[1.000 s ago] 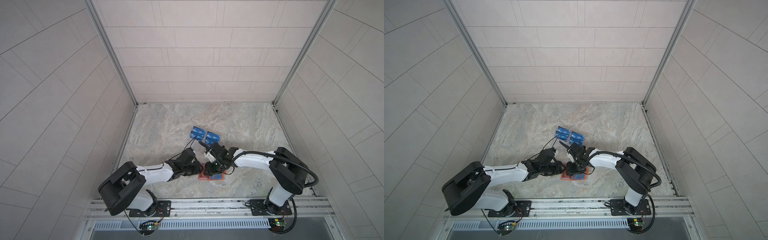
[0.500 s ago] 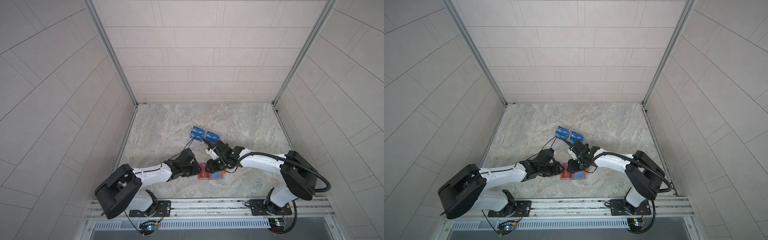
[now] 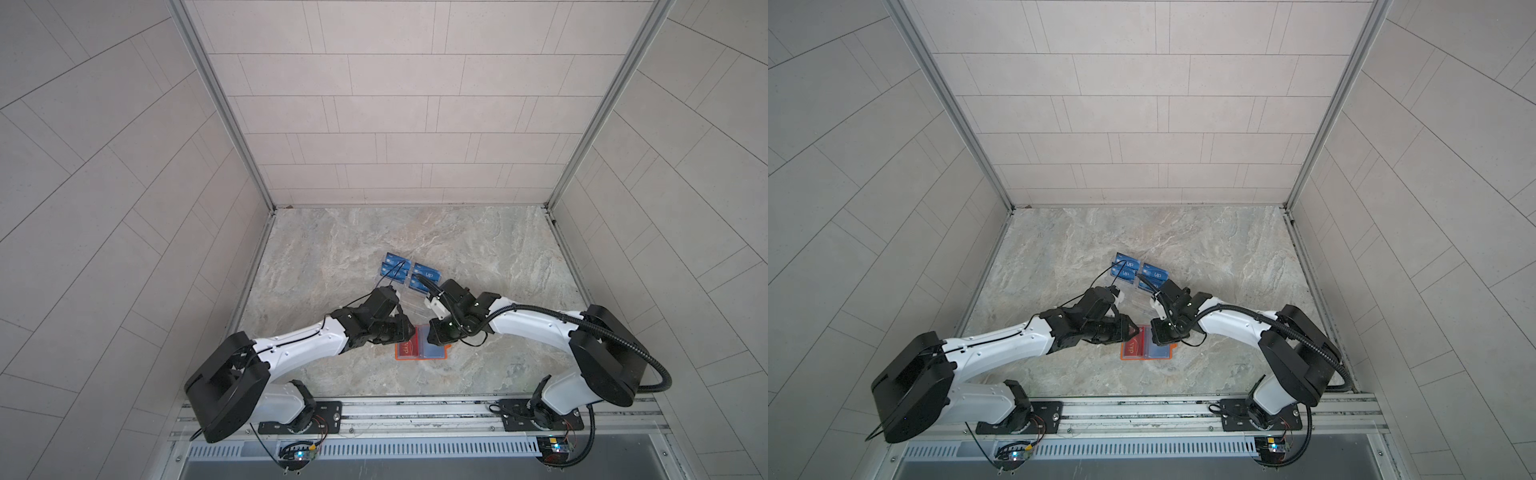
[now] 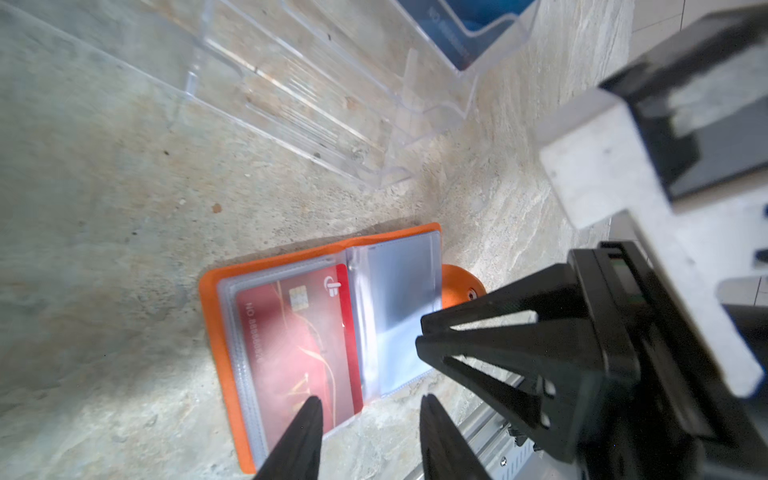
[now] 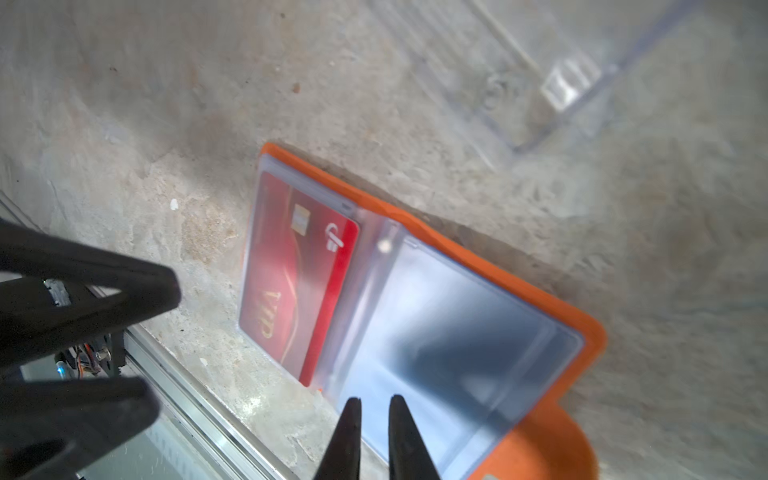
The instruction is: Put the credit cards into the card holder
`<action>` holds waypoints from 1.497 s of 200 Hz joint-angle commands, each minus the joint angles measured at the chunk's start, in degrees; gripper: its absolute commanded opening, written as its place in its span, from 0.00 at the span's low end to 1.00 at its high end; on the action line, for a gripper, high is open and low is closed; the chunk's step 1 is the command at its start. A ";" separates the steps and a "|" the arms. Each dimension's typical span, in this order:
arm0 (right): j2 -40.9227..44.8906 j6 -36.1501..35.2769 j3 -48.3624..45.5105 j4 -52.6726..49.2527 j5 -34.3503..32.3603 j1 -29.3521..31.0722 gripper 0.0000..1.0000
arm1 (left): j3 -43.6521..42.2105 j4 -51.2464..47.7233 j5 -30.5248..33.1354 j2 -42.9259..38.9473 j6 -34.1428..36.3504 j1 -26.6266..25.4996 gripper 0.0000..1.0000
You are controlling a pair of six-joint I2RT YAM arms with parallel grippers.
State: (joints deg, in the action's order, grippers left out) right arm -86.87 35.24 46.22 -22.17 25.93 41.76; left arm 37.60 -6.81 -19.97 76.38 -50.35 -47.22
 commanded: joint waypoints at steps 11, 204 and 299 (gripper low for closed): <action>1.66 -0.04 -0.12 0.21 0.17 -1.15 0.18 | 2.83 -1.27 0.11 3.55 0.87 -0.30 0.45; 2.50 1.40 -4.34 1.47 0.16 -1.08 0.20 | 8.57 -8.94 5.31 6.75 0.98 -4.98 0.71; -0.70 1.15 -4.93 0.01 -3.90 -1.15 0.18 | 6.70 5.02 -4.51 11.35 -1.55 -5.06 0.50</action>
State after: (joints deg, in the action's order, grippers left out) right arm -86.67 36.23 41.87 -20.03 25.19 40.56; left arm 45.69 -6.90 -21.96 85.80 -50.68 -51.90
